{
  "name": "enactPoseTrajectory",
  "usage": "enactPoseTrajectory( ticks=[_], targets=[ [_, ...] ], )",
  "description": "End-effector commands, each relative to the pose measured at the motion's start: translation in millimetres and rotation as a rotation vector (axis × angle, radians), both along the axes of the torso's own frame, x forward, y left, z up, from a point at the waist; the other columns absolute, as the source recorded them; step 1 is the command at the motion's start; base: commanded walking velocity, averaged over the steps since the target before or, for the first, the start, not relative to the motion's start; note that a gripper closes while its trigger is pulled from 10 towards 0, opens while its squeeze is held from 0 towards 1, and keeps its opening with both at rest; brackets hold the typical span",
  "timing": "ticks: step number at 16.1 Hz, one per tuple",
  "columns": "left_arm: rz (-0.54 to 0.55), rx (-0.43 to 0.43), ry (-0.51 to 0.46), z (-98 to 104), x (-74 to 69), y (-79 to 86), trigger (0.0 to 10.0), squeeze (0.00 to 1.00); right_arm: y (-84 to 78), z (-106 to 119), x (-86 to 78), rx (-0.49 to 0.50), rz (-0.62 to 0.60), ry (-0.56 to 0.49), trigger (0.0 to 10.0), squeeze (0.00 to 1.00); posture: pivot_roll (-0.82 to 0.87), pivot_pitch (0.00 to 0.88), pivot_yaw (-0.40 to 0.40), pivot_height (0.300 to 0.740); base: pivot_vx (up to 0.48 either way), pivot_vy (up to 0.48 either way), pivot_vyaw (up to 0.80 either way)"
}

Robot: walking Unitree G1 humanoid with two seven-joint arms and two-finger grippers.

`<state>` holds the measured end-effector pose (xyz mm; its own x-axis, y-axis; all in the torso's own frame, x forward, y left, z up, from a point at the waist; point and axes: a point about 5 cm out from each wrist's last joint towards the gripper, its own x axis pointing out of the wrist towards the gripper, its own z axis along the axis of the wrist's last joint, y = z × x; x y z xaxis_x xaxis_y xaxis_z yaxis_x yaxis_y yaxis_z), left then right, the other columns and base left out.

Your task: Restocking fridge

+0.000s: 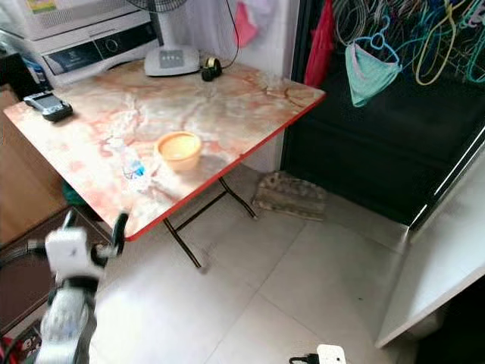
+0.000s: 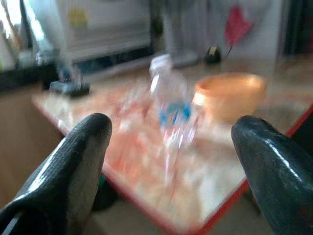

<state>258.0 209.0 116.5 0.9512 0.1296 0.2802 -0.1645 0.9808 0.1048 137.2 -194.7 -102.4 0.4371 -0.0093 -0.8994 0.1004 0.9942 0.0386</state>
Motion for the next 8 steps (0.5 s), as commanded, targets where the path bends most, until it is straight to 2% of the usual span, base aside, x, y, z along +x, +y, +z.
enactPoseTrajectory(
  ticks=[1,2,4,5,8],
  targets=[
    [-0.017,0.005,-0.064,24,5.5,-4.8,10.0,0.0,-3.1,-1,-3.5,-0.011,0.002,-0.001,10.0,0.0,0.05,0.071,0.021,0.74,0.0,0.0,0.0],
    [-0.035,0.003,-0.118,42,8.8,-10.2,10.0,0.0,-5.2,0,-4.4,-0.019,-0.001,-0.006,10.0,0.0,0.05,0.075,0.022,0.74,0.0,0.0,0.0],
    [-0.044,0.008,-0.154,56,11.4,-13.7,10.0,0.0,-7.7,0,-3.2,-0.055,0.033,-0.016,10.0,0.0,0.05,0.077,0.019,0.74,0.0,0.0,0.8],
    [-0.039,0.008,-0.161,63,10.2,-14.6,10.0,0.0,-8.0,0,-4.5,-0.04,0.012,-0.016,10.0,0.0,0.04,0.082,0.015,0.74,0.0,0.0,0.8],
    [-0.038,0.006,-0.144,66,8.2,-15.5,10.0,0.0,-8.0,0,-4.7,-0.039,0.011,-0.017,10.0,0.0,0.04,0.082,0.015,0.74,0.0,0.0,0.8]
  ],
)
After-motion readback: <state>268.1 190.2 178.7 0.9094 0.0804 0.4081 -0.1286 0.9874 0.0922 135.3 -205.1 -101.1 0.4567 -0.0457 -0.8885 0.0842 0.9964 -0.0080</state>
